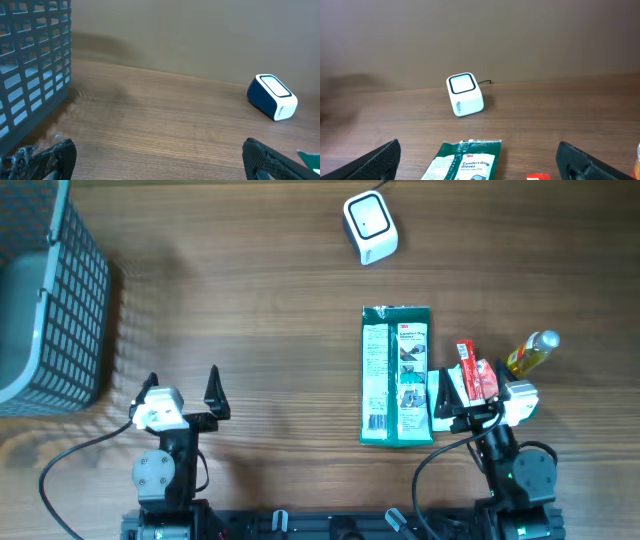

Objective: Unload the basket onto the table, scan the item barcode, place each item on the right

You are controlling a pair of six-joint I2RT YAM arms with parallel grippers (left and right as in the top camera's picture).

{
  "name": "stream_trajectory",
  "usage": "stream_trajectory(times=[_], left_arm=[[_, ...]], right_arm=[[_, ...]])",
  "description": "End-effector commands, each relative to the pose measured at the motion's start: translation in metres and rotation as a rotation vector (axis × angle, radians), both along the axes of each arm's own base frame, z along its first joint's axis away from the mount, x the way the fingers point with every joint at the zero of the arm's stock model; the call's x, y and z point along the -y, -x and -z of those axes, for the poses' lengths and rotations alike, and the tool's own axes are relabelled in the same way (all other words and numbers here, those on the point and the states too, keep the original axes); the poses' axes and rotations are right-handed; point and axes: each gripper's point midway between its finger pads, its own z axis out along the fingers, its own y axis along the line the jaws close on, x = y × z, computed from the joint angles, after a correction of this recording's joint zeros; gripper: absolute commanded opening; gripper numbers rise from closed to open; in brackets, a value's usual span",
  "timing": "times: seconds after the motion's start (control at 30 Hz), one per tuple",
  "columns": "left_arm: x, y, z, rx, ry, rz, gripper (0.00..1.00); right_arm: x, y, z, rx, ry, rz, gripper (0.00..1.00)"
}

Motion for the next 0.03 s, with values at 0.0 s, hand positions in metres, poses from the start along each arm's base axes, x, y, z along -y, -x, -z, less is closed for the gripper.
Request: stream_trajectory(times=[0.0], left_arm=[[0.0042, 0.0003, 0.0004, -0.001, -0.018, 0.024, 1.00]], right_arm=[[-0.0014, 0.0008, -0.0020, 0.008, -0.009, -0.011, 1.00]])
